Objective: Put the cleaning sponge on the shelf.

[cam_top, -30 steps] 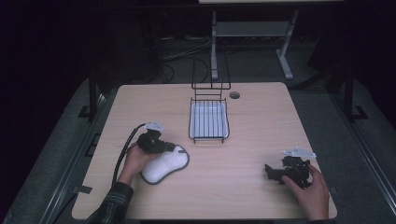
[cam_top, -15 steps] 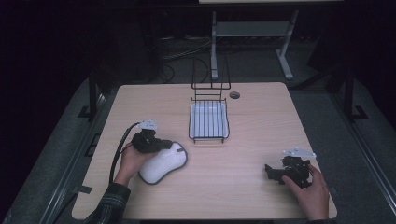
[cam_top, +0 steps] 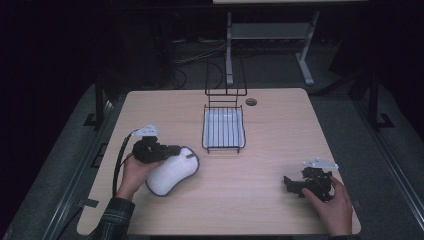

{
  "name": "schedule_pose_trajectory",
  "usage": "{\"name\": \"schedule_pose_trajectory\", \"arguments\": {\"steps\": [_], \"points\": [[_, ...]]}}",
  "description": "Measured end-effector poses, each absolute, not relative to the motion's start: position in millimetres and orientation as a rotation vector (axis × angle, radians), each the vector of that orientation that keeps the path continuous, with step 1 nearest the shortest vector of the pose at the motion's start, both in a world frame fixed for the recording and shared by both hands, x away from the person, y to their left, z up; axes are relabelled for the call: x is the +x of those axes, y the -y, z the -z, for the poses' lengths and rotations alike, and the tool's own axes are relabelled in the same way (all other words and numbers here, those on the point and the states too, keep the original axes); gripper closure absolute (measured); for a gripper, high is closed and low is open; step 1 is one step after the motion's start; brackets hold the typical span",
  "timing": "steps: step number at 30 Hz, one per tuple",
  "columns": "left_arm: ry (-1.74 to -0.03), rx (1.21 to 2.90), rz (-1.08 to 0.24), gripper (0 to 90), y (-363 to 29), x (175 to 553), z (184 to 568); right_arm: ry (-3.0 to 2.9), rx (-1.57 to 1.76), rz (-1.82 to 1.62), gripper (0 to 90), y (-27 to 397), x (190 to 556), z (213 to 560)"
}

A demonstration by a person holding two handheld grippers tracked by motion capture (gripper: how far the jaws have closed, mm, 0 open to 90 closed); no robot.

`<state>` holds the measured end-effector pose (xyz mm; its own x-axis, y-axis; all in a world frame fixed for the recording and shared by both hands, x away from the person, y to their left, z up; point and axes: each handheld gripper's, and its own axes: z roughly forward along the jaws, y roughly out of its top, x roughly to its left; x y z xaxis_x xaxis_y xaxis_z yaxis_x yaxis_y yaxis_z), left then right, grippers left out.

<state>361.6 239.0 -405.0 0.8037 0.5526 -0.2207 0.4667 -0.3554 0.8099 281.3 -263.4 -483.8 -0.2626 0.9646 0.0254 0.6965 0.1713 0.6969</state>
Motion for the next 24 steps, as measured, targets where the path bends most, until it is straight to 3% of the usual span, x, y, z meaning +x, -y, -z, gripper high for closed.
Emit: {"name": "schedule_pose_trajectory", "arguments": {"steps": [24], "points": [[-0.707, 1.979, -0.149, 85.0, -218, 382, 372, -2.033, 1.564, -0.846, 0.0, 264, 281, 484]]}}
